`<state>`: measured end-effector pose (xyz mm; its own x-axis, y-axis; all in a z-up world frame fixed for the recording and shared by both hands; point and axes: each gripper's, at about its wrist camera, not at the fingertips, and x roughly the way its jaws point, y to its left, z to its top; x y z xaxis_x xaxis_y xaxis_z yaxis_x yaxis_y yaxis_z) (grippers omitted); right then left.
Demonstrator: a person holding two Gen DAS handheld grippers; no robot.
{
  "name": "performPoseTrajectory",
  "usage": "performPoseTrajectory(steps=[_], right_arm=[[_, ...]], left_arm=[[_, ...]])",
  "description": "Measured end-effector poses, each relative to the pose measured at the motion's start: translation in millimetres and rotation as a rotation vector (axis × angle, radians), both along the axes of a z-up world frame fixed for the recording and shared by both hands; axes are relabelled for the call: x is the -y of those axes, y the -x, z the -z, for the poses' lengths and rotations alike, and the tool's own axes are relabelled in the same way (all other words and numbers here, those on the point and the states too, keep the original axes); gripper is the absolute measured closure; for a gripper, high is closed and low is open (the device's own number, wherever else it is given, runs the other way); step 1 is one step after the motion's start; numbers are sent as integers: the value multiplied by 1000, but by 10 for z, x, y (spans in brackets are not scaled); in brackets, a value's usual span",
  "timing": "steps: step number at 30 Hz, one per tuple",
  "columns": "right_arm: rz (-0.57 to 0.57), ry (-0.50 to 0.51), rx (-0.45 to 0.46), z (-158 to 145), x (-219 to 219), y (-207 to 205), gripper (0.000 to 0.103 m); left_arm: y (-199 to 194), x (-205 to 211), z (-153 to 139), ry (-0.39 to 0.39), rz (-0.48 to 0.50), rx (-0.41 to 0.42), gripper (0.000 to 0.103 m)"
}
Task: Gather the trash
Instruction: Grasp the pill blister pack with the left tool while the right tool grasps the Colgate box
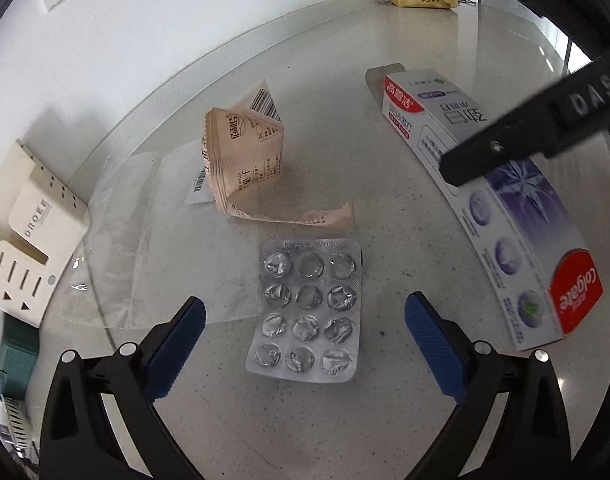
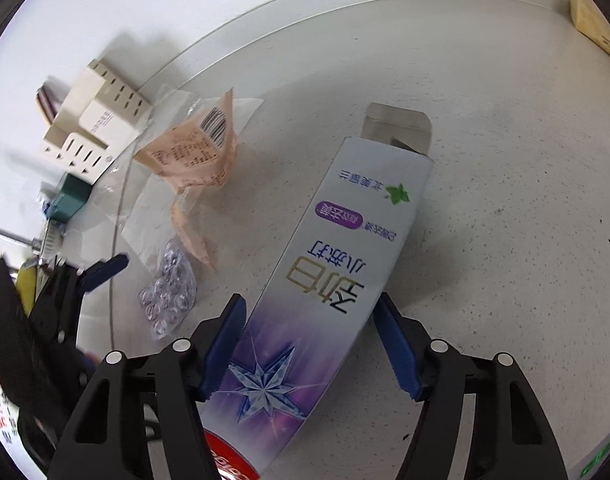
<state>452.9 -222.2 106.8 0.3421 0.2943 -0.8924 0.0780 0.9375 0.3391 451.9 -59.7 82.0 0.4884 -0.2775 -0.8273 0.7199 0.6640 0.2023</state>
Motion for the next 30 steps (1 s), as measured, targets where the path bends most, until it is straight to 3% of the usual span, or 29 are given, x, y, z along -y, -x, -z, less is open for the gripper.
performPoseTrajectory(steps=[1, 3, 4, 5, 15, 20, 30], right_arm=[[-8, -16, -1, 1, 21, 12, 38], [-24, -40, 2, -8, 70, 44, 42], [-29, -50, 3, -9, 87, 46, 43], [-30, -61, 4, -6, 99, 49, 44], [-55, -150, 14, -18, 228, 129, 48], [-77, -179, 38, -101, 226, 187, 48], [-131, -184, 98, -391, 134, 514, 49]], left_arm=[[-27, -7, 9, 16, 0, -14, 4], [-74, -51, 17, 85, 13, -68, 20], [-110, -77, 17, 118, 16, -96, 40], [-137, -94, 14, 141, 12, -116, 49], [-88, -92, 49, 143, 1, -99, 49], [56, -178, -70, 170, -3, -68, 49], [529, -414, -402, 305, -112, 18, 49]])
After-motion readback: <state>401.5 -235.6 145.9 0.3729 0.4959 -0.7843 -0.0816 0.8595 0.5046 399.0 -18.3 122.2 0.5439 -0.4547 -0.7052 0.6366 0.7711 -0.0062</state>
